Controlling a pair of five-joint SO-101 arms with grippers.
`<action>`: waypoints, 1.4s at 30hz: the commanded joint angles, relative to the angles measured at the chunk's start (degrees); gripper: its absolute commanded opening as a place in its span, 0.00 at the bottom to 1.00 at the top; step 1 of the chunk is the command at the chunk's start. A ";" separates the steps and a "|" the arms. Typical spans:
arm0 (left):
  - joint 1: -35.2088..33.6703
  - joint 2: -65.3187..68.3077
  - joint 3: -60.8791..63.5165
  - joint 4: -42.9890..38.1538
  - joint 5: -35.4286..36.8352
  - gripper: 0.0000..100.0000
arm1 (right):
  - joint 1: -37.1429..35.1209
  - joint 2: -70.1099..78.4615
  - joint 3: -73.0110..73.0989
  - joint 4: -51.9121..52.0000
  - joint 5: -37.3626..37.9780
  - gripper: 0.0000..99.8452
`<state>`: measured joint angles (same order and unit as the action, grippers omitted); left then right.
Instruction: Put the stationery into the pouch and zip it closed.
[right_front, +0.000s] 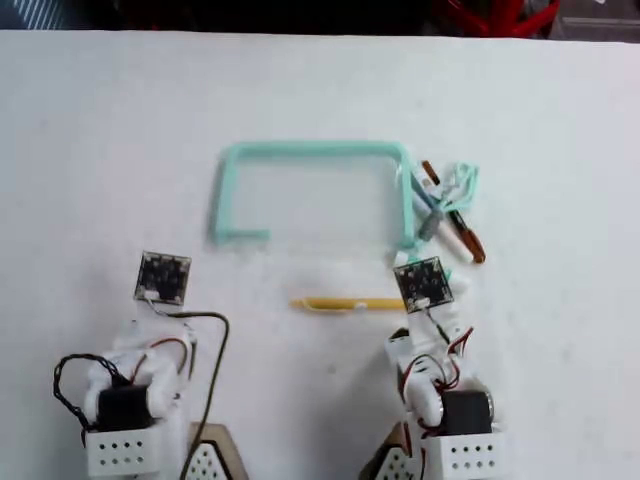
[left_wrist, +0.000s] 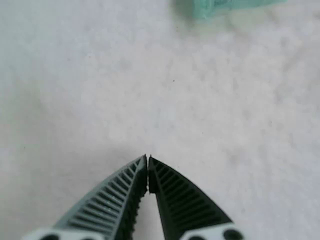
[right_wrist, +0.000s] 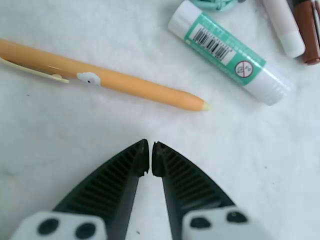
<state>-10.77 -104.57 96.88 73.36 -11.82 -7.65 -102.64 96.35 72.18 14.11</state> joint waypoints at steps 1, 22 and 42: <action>0.22 0.04 -0.70 -0.53 0.09 0.03 | 0.04 -0.40 0.53 0.48 0.35 0.03; 0.57 0.04 -28.40 -6.42 -0.18 0.03 | 0.04 -0.40 0.53 0.48 0.35 0.03; 19.12 0.04 -28.31 -39.82 4.84 0.03 | 0.04 -0.40 0.53 0.48 0.35 0.03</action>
<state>4.00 -104.66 69.27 36.62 -7.60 -7.65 -102.64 96.35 72.18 14.11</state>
